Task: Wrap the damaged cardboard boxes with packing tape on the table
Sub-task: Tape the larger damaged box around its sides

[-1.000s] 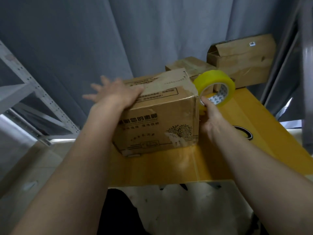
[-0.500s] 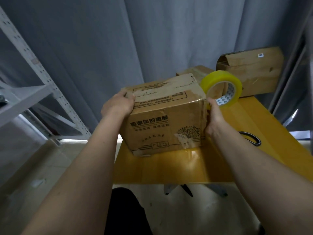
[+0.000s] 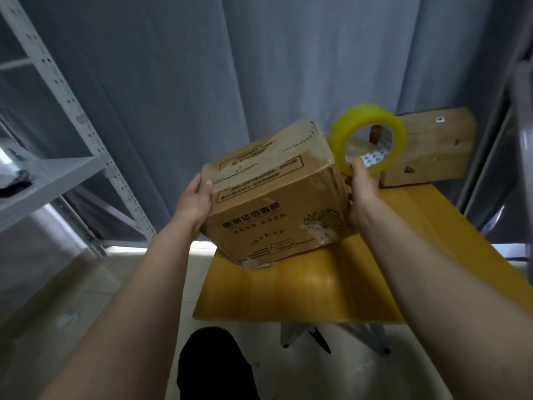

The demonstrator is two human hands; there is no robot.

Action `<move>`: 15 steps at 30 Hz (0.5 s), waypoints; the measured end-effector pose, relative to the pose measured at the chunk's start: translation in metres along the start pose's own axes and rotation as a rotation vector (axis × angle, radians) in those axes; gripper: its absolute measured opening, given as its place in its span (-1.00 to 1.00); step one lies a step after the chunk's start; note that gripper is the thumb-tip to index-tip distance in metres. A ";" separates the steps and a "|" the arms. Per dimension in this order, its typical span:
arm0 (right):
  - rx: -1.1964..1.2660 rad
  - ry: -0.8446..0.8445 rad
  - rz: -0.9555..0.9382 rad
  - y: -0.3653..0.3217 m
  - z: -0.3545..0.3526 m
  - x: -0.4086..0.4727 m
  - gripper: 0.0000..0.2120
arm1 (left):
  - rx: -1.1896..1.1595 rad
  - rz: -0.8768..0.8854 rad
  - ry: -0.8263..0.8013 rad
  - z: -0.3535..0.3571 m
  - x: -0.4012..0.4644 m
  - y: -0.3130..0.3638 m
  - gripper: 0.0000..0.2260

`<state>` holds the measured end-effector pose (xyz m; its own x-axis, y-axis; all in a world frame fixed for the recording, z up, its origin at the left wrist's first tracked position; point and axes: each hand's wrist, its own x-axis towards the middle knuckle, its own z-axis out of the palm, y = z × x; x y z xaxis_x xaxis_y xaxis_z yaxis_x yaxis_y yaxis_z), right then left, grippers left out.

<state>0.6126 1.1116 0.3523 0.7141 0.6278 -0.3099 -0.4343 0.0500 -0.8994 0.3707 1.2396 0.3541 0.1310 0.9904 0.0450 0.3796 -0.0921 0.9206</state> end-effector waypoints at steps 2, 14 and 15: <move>-0.116 0.023 -0.134 -0.024 0.010 -0.004 -0.38 | -0.156 -0.038 0.022 0.004 -0.004 -0.011 -0.57; -0.959 0.114 -0.530 -0.081 0.075 -0.023 -0.46 | -0.087 -0.058 0.008 0.066 -0.021 -0.014 -0.59; -0.991 0.101 -0.542 -0.078 0.081 -0.024 -0.48 | -0.173 0.072 0.031 0.056 -0.019 0.006 -0.50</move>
<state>0.5847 1.1550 0.4549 0.7360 0.6430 0.2118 0.5401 -0.3691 -0.7564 0.4216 1.2144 0.3370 0.1228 0.9849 0.1222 0.2064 -0.1458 0.9676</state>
